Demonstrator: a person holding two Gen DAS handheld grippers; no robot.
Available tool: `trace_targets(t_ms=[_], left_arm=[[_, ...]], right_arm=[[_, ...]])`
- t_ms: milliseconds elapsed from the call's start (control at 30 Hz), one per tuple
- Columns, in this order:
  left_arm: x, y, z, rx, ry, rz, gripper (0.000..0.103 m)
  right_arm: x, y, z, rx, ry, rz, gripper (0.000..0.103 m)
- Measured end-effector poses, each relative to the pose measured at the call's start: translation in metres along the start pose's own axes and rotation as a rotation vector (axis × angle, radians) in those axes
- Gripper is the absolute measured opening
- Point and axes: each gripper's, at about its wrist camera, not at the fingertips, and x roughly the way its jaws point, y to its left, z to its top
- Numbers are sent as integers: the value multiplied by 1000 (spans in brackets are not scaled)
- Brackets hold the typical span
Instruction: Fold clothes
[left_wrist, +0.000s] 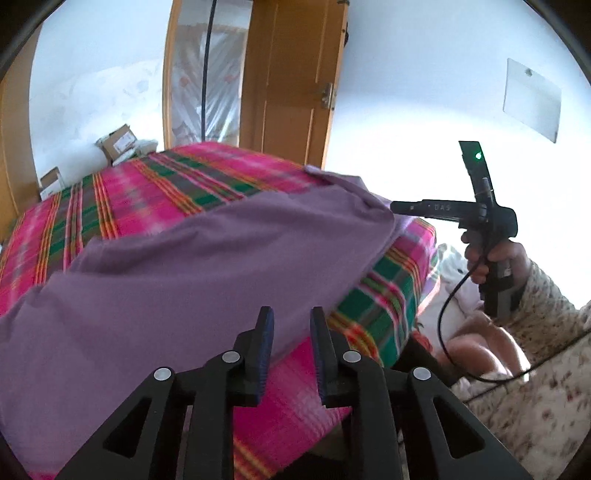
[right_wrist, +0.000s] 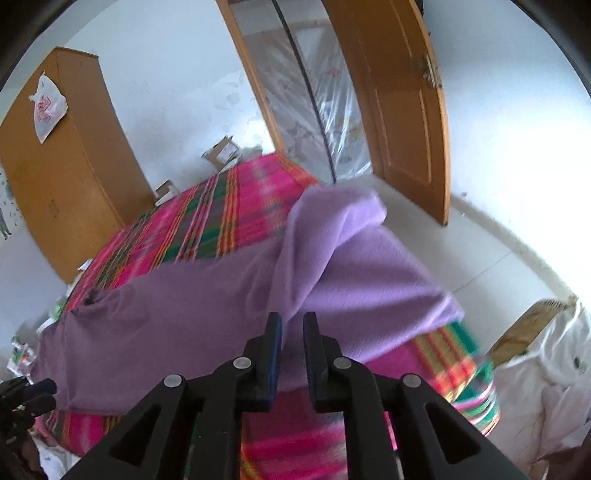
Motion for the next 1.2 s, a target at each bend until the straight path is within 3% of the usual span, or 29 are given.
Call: trace_targets(t_ms=[133, 400, 700, 800, 1000, 1200], left_arm=[[32, -1, 11, -17, 31, -11, 21], [74, -7, 15, -34, 117, -43, 21], [81, -11, 16, -23, 129, -45, 21], [83, -10, 16, -33, 128, -51, 21], [86, -11, 19, -37, 130, -47, 21], [88, -13, 20, -34, 131, -39, 21]], right_arm=[[13, 5, 29, -45, -17, -26, 25], [66, 29, 65, -189, 83, -32, 38], [122, 37, 91, -264, 217, -149, 38], [140, 35, 95, -266, 286, -186, 33], [142, 27, 96, -242, 292, -208, 4], [118, 10, 102, -197, 222, -162, 3]])
